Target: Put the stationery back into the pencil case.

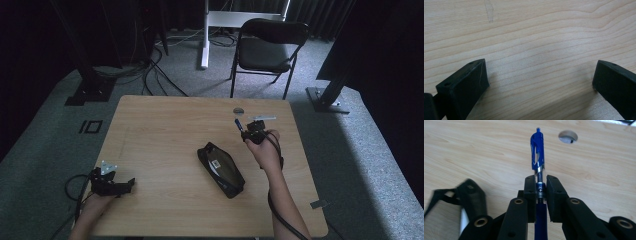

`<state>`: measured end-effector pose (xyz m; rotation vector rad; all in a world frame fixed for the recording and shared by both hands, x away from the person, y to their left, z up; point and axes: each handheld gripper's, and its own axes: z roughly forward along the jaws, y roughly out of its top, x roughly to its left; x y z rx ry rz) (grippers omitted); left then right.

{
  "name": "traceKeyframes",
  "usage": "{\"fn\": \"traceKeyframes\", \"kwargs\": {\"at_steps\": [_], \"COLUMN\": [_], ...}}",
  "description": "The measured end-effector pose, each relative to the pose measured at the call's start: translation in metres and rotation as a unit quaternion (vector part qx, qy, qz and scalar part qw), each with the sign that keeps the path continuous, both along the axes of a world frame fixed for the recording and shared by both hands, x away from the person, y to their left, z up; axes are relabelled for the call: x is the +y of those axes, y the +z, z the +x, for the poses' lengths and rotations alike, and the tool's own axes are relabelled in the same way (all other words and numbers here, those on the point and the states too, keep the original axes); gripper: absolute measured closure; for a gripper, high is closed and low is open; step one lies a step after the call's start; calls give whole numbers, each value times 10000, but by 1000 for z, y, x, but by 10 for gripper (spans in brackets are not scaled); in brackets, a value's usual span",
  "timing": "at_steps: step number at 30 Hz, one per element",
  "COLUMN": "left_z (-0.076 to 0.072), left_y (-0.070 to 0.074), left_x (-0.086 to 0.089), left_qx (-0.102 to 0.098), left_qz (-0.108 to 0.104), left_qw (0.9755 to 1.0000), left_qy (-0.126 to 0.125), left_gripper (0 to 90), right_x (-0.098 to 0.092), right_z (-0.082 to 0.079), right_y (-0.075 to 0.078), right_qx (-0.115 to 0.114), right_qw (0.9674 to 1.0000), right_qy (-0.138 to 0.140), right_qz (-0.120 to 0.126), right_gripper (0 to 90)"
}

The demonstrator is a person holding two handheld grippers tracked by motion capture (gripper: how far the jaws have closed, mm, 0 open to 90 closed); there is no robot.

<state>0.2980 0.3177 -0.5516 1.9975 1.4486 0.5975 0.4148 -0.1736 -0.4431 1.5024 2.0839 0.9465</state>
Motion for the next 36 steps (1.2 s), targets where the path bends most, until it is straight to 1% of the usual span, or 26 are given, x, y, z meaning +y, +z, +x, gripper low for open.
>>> {"fn": "traceKeyframes", "kwargs": {"at_steps": [1, 5, 7, 11, 14, 15, 21, 22, 23, 24, 27, 29, 30, 31, 32, 34, 35, 36], "left_z": [0, 0, 0, 0, 0, 0, 0, 0, 0, 0, 0, 0, 0, 0, 0, 0, 0, 0], "left_y": [0, 0, 0, 0, 0, 0, 0, 0, 0, 0, 0, 0, 0, 0, 0, 0, 0, 0], "left_x": [0, 0, 0, 0, 0, 0, 0, 0, 0, 0, 0, 0, 0, 0, 0, 0, 0, 0], "left_qx": [0, -2, -2, -3, -4, -2, -3, -3, -3, -4, -6, -4, -4, -5, -5, -4, -4, -4], "left_qz": [0, 1, 0, -1, 0, -5, 2, 1, 0, -1, -3, 1, 0, 0, 0, -1, -2, -2], "left_qw": [10000, 10000, 10000, 10000, 10000, 10000, 10000, 10000, 10000, 10000, 10000, 10000, 10000, 10000, 10000, 10000, 10000, 10000], "left_qy": [0, 1, 0, 1, 3, 2, 1, -1, -1, 0, 3, 2, 1, 2, 2, 2, 1, 1], "left_gripper": [3, 3, 3, 3, 3, 3, 3, 3, 3, 3, 3, 3, 3, 3, 3, 3, 3, 3], "right_x": [1, 6, 8, 13, 16, 18, 24, 26, 27, 28, 33, 36, 37, 38, 40, 42, 43, 45], "right_z": [-2, -9, -12, -19, -25, -28, -39, -40, -42, -43, -48, -51, -52, -53, -55, -57, -58, -59], "right_y": [2, 12, 15, 23, 27, 29, 34, 34, 35, 36, 37, 38, 38, 38, 39, 39, 39, 38], "right_qx": [-38, -136, -193, -281, -343, -357, -401, -377, -412, -391, -373, -404, -378, -417, -420, -424, -401, -398], "right_qw": [10000, 9998, 9996, 9991, 9985, 9983, 9970, 9969, 9965, 9966, 9959, 9953, 9951, 9946, 9946, 9939, 9939, 9936], "right_qy": [11, 109, 154, 271, 358, 385, 546, 581, 598, 624, 727, 777, 814, 834, 865, 918, 941, 965], "right_qz": [41, 64, 134, 159, 213, 265, 371, 374, 413, 372, 393, 414, 425, 446, 402, 444, 409, 429], "right_gripper": [793, 793, 793, 793, 793, 793, 793, 793, 793, 793, 793, 793, 793, 793, 793, 793, 793, 793]}}
